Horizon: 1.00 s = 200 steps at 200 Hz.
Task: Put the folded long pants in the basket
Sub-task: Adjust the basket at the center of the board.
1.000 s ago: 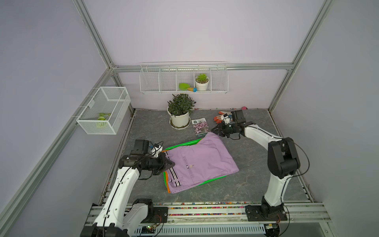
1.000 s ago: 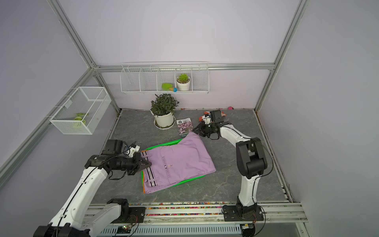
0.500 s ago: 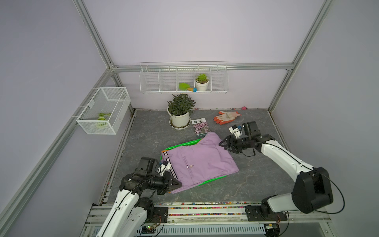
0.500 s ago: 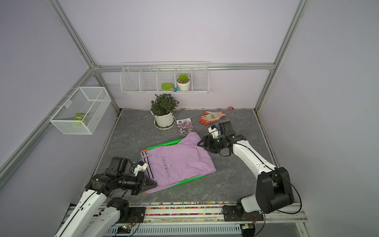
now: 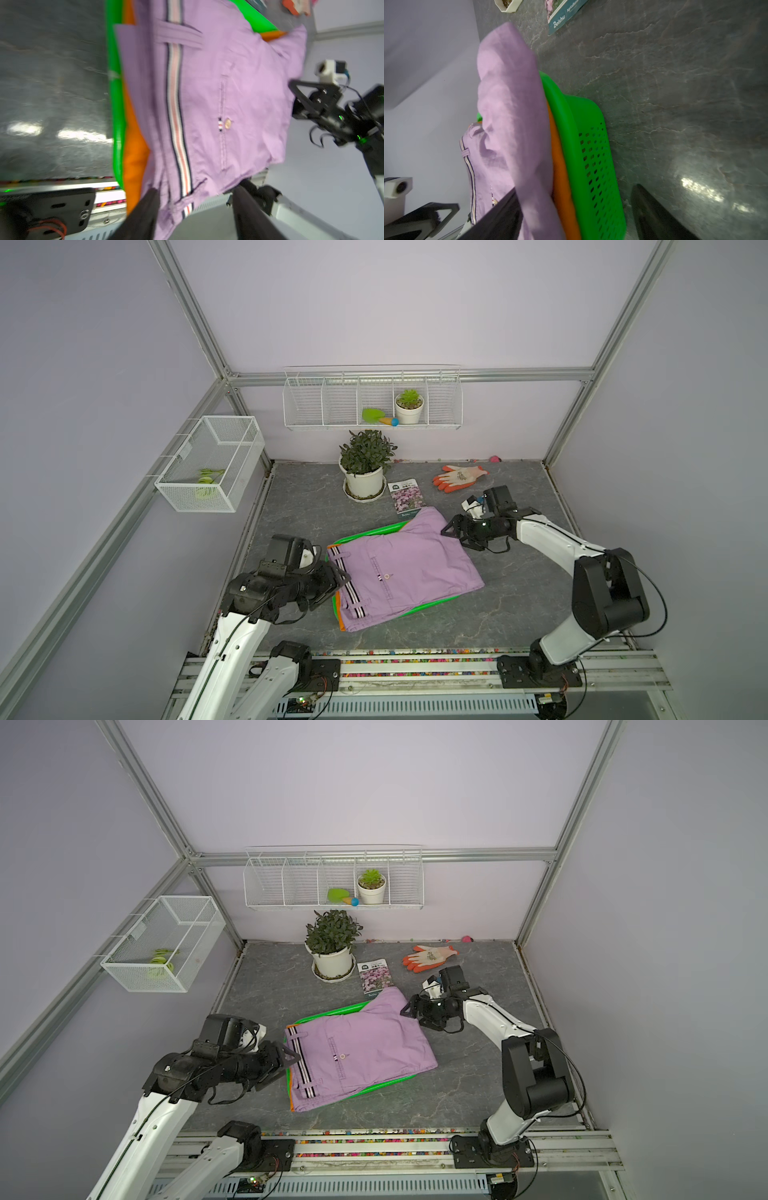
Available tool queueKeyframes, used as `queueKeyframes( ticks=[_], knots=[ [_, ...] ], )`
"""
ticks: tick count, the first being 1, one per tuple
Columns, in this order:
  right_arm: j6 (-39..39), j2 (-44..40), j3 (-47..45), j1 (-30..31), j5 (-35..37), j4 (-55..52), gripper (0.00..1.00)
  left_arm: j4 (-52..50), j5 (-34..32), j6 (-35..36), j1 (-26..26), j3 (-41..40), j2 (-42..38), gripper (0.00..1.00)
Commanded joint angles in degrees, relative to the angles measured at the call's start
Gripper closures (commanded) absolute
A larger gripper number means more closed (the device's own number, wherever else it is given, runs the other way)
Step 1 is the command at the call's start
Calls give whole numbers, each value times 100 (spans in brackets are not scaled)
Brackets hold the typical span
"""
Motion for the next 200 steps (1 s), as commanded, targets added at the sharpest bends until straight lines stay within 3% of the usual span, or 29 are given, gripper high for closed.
queueKeyframes(
  ticks=[1, 39, 68, 100, 120, 159, 200],
  knots=[
    [136, -24, -157, 53, -433, 462, 16, 167, -1145, -793, -7, -310, -191, 0],
    [170, 85, -150, 127, -515, 452, 16, 1297, -708, -895, 7, -1129, 167, 1],
    [181, 121, -192, 161, -557, 453, 18, 2401, -142, -820, 10, -1759, 169, 15],
    [159, 128, -193, 161, -563, 407, 22, 2691, 69, -612, 24, -1968, 326, 30],
    [140, 132, -147, 159, -492, 314, 27, 2893, 143, -422, 26, -1879, 519, 40],
    [57, -3, -83, 93, -154, 162, 30, 3604, 418, -139, 35, -1478, 1252, 44],
    [82, -105, -84, -176, 232, -65, 28, 3260, 542, 657, 66, 88, 2894, 45]
  ],
)
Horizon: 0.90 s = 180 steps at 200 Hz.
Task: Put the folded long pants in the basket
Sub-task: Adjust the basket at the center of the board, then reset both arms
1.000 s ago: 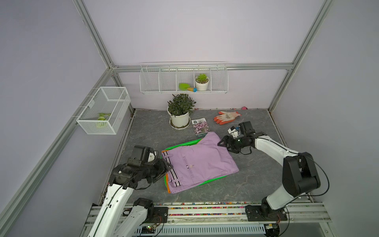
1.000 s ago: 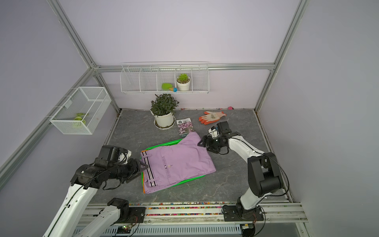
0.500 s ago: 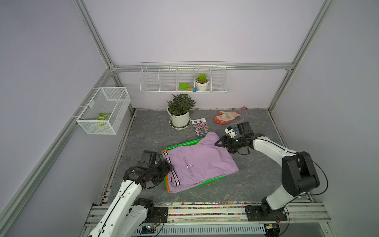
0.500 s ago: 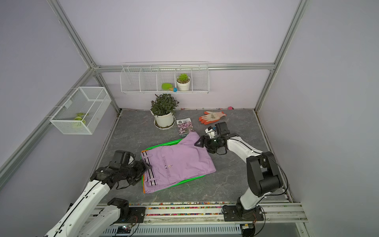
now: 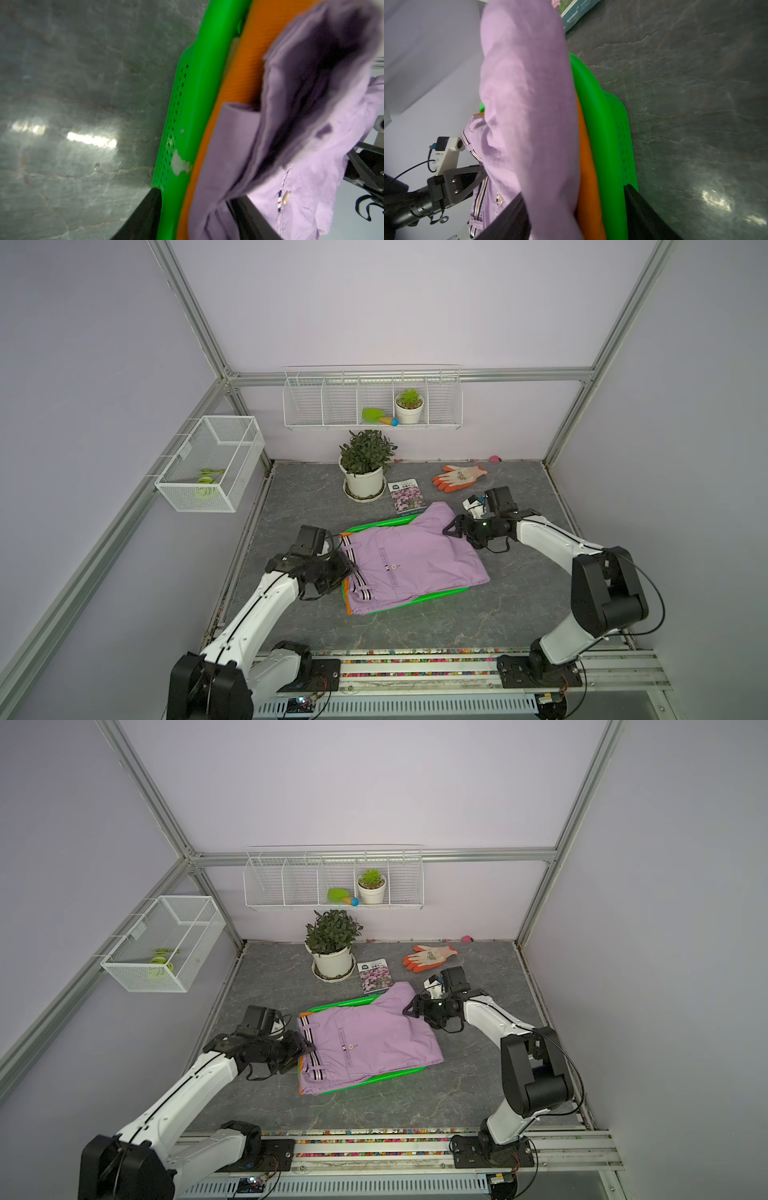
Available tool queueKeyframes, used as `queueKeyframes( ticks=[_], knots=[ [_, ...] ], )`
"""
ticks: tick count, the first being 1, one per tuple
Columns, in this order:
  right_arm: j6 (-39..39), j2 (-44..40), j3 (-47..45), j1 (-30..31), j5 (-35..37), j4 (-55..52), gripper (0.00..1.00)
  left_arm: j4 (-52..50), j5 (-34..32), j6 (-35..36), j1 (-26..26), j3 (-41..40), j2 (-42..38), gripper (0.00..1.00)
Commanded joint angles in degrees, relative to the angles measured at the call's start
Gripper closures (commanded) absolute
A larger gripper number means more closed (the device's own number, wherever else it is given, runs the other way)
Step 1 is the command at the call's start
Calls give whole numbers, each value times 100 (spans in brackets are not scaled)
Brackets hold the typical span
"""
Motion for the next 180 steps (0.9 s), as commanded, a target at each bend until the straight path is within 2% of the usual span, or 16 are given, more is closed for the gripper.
queueKeyframes(
  ticks=[1, 24, 65, 79, 91, 104, 120, 129, 144, 169, 180],
  knots=[
    [-19, -178, 9, -61, 140, -316, 28, 521, 425, 522, 16, 1120, 768, 45],
    [5, -474, -109, -210, 413, -414, 26, 230, 331, 884, 41, 1730, 1440, 44],
    [-38, -1247, -114, -378, 1131, -689, 19, 337, 647, 1082, 447, 1795, 1513, 39],
    [-54, -1453, -42, -430, 1362, -756, 17, 161, 655, 1198, 549, 1844, 1388, 34],
    [-143, -1597, 79, -488, 1508, -862, 16, -54, 510, 1321, 616, 1927, 1177, 24],
    [-258, -1782, 229, -556, 1908, -1056, 16, -368, -172, 1415, 698, 2102, 882, 15],
    [-336, -2142, 228, -652, 2838, -1148, 15, -607, -1588, 1339, 762, 2256, 402, 7],
    [-359, -2389, 126, -693, 3576, -1130, 15, -418, -2383, 1372, 762, 2105, 8, 4],
    [-596, -2880, -393, -722, 4711, -656, 15, 475, -3566, 1473, 766, 1423, -743, 0],
    [-904, -3534, -1892, -800, 6064, 870, 16, 2723, -4197, 2215, 762, -356, -1723, 0],
    [-1081, -3657, -2465, -816, 6433, 1472, 16, 3573, -4247, 2850, 763, -1079, -1947, 0]
  ],
)
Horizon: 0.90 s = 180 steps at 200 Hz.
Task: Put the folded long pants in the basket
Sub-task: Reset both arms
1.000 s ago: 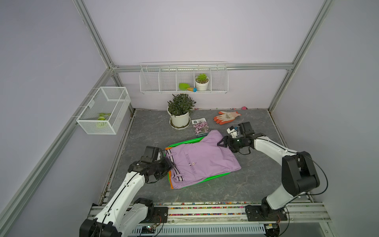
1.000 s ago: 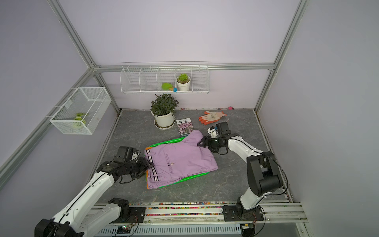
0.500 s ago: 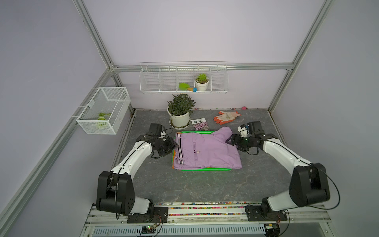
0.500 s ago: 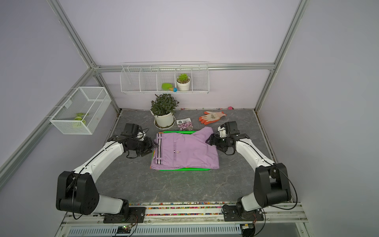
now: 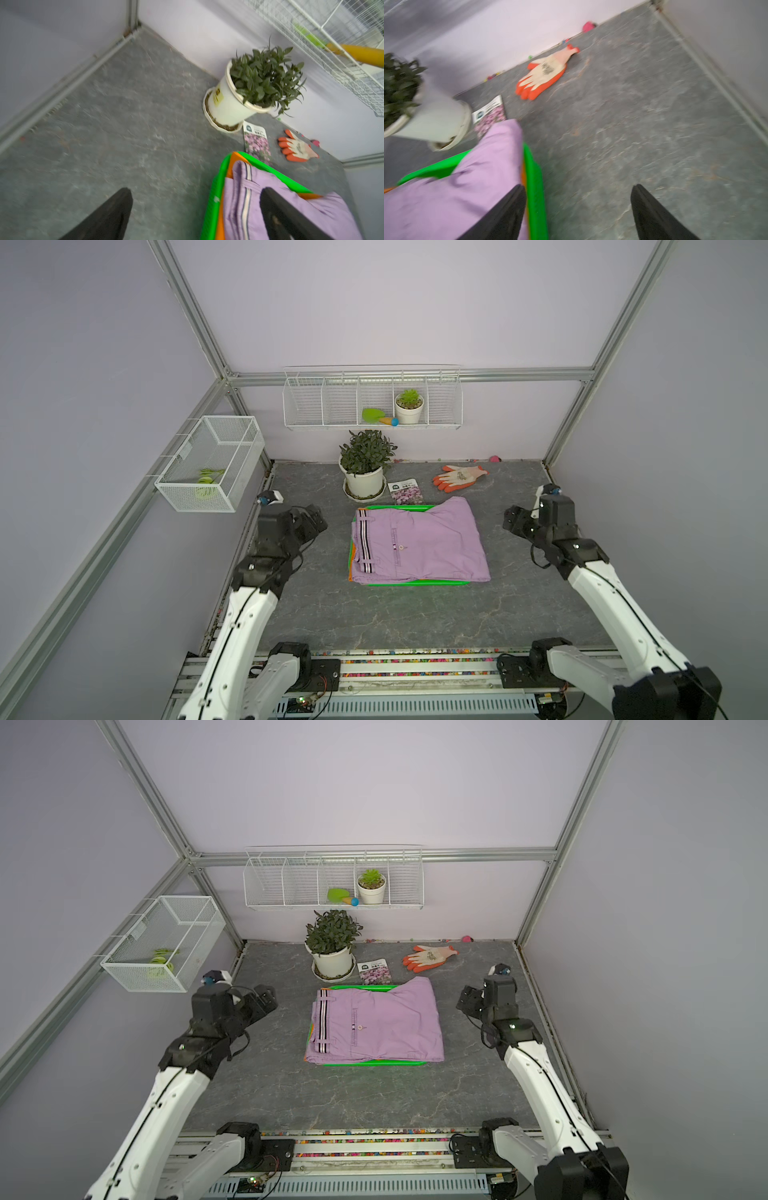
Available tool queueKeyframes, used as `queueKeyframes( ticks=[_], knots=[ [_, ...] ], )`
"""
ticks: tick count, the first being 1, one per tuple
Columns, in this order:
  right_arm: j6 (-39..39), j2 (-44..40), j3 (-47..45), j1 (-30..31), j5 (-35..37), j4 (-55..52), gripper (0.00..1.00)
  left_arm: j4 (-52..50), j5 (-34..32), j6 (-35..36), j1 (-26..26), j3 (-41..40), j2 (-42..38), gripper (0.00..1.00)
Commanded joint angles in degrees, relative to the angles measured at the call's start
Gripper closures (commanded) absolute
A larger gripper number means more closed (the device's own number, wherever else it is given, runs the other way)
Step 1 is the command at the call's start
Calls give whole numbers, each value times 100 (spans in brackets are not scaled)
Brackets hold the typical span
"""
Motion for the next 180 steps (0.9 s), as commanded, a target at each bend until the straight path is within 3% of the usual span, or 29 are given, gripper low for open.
queueKeyframes(
  ticks=[1, 13, 31, 48, 67, 80, 94, 116, 126, 134, 141, 146, 159, 172, 180],
  knots=[
    [-474, -127, -1102, -70, 1708, 1269, 16, 2008, -1120, 1131, 10, -1402, -231, 0],
    [-425, -125, -1644, -66, 2117, 1813, 8, 2693, -1463, 1346, 13, -2039, -288, 2],
    [-598, 58, -2241, -66, 2205, 2629, 7, 3268, -1502, 1838, 10, -2573, -144, 3],
    [-793, 452, -2628, -82, 2321, 3486, 5, 3859, -1577, 1779, 10, -2899, 127, 1],
    [-993, 701, -2643, -69, 2368, 4145, 5, 5728, -1495, 2277, 23, -3476, 861, 0],
    [-1261, 1042, -2862, -73, 2354, 5297, 5, 5785, -1673, 2387, 27, -3161, 1378, 0],
    [-1619, 1522, -2846, -84, 2307, 6155, 5, 6612, -1344, 2590, 232, -3115, 1955, 0],
    [-2089, 2589, -2896, -155, 1825, 7695, 4, 7064, -999, 2718, 454, -2701, 2785, 1],
    [-2163, 2510, -2670, -106, 1607, 7100, 6, 6328, -739, 2704, 467, -2235, 2979, 3],
    [-2080, 2343, -2512, -104, 1428, 6424, 8, 6400, -338, 2929, 467, -2123, 3180, 4],
    [-2187, 2483, -2651, -110, 1274, 6904, 7, 6365, 145, 2971, 467, -2088, 3238, 2],
    [-2215, 2631, -2740, -123, 1102, 7107, 7, 6908, 401, 3140, 449, -2304, 3378, 1],
    [-2590, 3292, -2818, -106, 849, 8330, 8, 8136, -286, 2729, 423, -2908, 3553, 0],
    [-2382, 2816, -2362, -104, 833, 6617, 9, 9552, -235, 2608, 694, -3274, 4060, 0],
    [-2357, 2952, -2398, -255, 567, 6845, 10, 8911, -193, 2540, 725, -3045, 3950, 0]
  ],
)
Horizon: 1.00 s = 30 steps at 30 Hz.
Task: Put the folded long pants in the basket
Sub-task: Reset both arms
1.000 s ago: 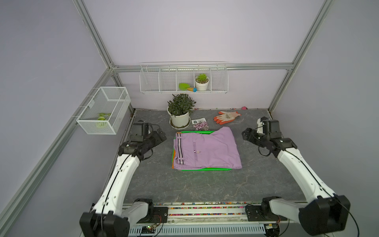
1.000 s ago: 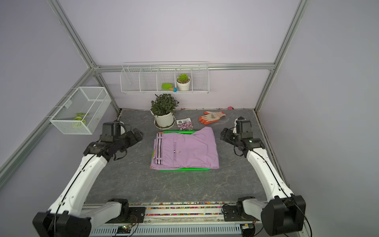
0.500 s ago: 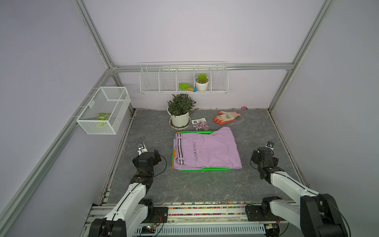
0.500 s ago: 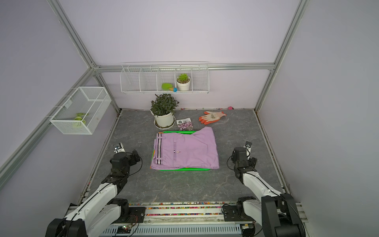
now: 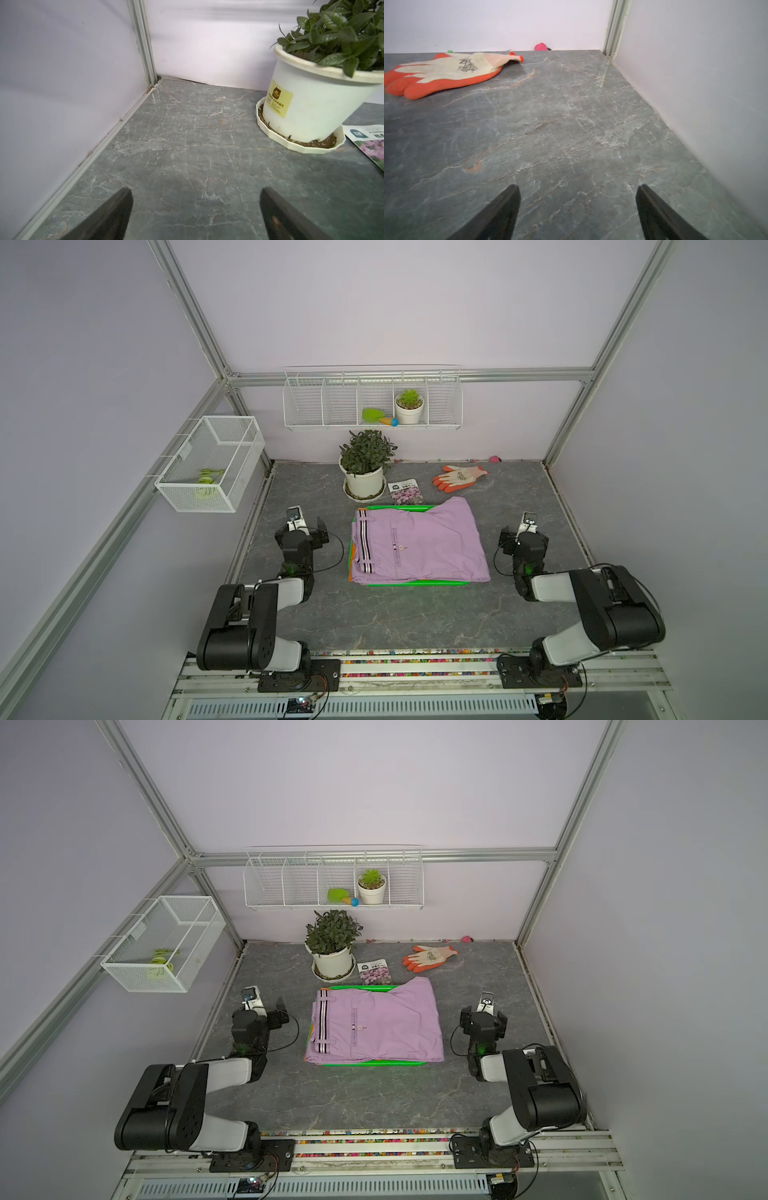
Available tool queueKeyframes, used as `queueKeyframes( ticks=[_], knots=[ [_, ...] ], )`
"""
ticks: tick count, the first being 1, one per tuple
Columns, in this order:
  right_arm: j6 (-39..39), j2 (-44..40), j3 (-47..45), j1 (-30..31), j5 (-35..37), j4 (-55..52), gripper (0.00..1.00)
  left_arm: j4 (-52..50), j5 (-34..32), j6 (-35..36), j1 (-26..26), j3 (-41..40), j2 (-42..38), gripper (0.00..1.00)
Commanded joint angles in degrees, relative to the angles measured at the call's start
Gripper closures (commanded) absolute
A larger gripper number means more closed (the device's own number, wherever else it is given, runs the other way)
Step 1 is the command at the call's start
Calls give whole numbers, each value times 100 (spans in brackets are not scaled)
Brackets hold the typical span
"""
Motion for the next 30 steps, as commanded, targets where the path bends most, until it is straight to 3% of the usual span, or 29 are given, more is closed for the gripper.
queueKeyframes(
  ticks=[1, 2, 3, 5, 6, 7, 10, 12, 30],
  knots=[
    [-158, -30, 216, -148, -622, -9, 10, 893, 167, -196, 217, -129, 277, 0],
    [-214, 89, 107, -180, -744, 396, 9, -348, 236, -311, 240, 250, 79, 0],
    [-242, 119, 103, -185, -745, 523, 1, -249, 319, -260, 271, 325, 176, 0],
    [-157, -74, 283, -187, -712, -92, 1, 505, 434, -167, 316, 114, 386, 0],
    [-99, -165, 344, -183, -695, -462, 1, 25, 500, -210, 318, 239, 233, 0],
    [-161, -75, 276, -189, -700, -182, 1, -534, 507, -271, 316, 378, 84, 0],
    [-218, -86, 131, -148, -721, 126, 1, 215, 531, -142, 316, 175, 293, 0],
    [-164, -164, 296, -144, -685, -315, 1, -341, 490, -244, 316, 338, 129, 0],
    [-96, -143, 270, -136, -525, -245, 1, -352, 577, -210, 318, 349, 139, 0]
  ],
)
